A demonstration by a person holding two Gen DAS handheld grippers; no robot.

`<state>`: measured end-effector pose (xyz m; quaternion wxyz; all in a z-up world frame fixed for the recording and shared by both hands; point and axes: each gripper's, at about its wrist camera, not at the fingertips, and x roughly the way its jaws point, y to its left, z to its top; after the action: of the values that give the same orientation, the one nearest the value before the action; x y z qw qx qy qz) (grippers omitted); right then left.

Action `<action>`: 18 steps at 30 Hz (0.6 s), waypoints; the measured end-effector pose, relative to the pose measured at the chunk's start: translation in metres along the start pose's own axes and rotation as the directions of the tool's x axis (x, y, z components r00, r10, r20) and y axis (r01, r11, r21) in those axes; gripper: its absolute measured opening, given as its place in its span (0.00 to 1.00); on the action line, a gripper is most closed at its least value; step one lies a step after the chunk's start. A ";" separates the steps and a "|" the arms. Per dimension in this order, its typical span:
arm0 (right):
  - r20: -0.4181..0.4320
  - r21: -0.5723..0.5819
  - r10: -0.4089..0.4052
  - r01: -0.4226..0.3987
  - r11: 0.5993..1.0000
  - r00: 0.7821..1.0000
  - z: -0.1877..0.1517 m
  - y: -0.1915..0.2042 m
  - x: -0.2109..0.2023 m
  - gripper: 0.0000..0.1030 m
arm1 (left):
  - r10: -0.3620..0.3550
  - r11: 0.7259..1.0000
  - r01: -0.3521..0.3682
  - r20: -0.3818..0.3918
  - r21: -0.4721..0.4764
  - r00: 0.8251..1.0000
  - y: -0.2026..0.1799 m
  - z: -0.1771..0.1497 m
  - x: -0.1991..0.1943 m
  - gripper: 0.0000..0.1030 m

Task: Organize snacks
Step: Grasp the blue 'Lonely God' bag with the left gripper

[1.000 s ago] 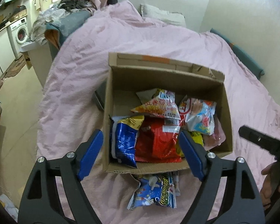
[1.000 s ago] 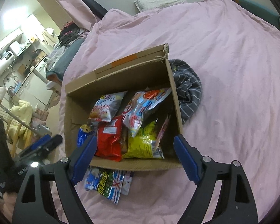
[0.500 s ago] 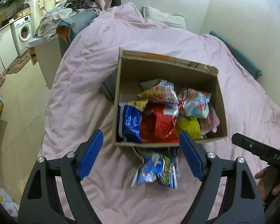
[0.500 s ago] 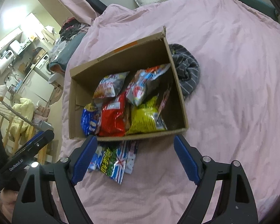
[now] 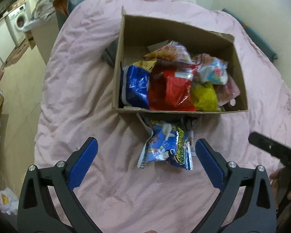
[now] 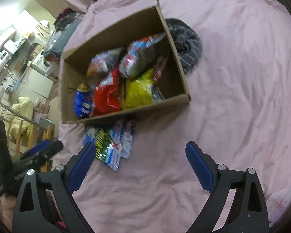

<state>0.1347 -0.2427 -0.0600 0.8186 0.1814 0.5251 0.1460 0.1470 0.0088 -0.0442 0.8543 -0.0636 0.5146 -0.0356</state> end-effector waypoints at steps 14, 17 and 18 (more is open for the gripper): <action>-0.021 0.008 -0.016 0.017 1.000 1.000 -0.002 -0.014 0.006 0.93 | -0.066 0.996 0.053 -0.181 -0.076 0.981 -0.008 0.003 0.059 0.96; -0.023 0.015 -0.026 0.027 1.000 0.999 -0.003 -0.018 0.006 0.93 | -0.055 0.998 0.046 -0.214 -0.047 0.975 -0.018 0.003 0.076 0.96; -0.025 0.021 -0.031 0.032 0.999 0.999 -0.003 -0.021 0.006 0.93 | -0.054 0.998 0.046 -0.226 -0.040 0.973 -0.021 0.003 0.080 0.96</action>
<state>0.1352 -0.2582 -0.0758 0.8122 0.1800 0.5395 0.1297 0.1874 -0.0223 -0.1099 0.7875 -0.0868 0.6077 -0.0552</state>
